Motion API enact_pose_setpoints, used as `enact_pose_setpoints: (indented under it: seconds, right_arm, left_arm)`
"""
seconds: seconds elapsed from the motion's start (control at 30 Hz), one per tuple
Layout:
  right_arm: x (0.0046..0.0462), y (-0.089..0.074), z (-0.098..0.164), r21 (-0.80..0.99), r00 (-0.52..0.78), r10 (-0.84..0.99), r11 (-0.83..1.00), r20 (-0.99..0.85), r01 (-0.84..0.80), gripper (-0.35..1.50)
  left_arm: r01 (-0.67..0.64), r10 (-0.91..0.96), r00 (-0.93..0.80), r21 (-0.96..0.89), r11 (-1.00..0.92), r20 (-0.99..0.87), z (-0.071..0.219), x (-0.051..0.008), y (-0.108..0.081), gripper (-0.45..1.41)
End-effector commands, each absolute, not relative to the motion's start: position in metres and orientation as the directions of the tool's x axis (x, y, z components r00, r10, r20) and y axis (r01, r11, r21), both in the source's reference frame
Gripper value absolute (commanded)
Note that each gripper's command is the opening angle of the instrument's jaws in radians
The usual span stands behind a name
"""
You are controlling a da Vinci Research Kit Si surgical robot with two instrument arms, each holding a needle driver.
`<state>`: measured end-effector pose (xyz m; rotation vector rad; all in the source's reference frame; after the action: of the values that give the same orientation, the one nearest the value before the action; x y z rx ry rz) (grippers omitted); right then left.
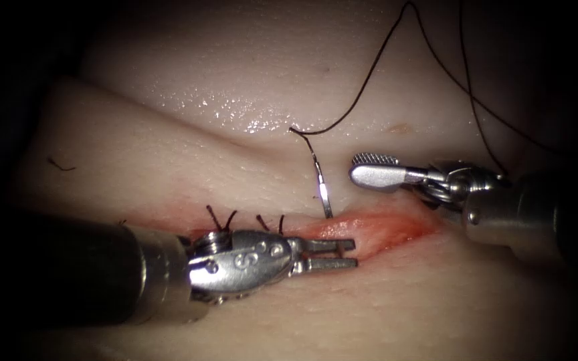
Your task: Wound Closure
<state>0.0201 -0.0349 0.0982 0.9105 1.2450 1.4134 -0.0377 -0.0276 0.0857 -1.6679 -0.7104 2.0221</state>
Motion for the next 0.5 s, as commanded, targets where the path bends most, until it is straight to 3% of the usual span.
enact_pose_setpoints:
  seconds: [0.03, 0.37, 0.5]
  right_arm:
    - [0.0209, -0.0352, 0.0988, 0.982, -0.217, 0.975, 0.011, -0.052, -0.186, 1.25]
    - [0.0198, -0.0357, 0.0984, 0.985, -0.201, 0.979, -0.015, -0.02, -0.173, 1.22]
    - [0.0193, -0.0362, 0.0981, 0.965, -0.119, 0.973, 0.171, -0.198, -0.2, 0.71]
  left_arm:
    - [0.02, 0.673, -0.177, -0.686, -0.727, -0.718, 0.0859, -0.0382, -0.0279, -0.45]
    - [0.096, 0.822, -0.186, -0.842, -0.53, -0.539, 0.0845, -0.0373, -0.0286, -0.45]
    - [0.141, 0.856, -0.154, -0.869, -0.474, -0.493, 0.083, -0.0368, -0.029, -0.45]
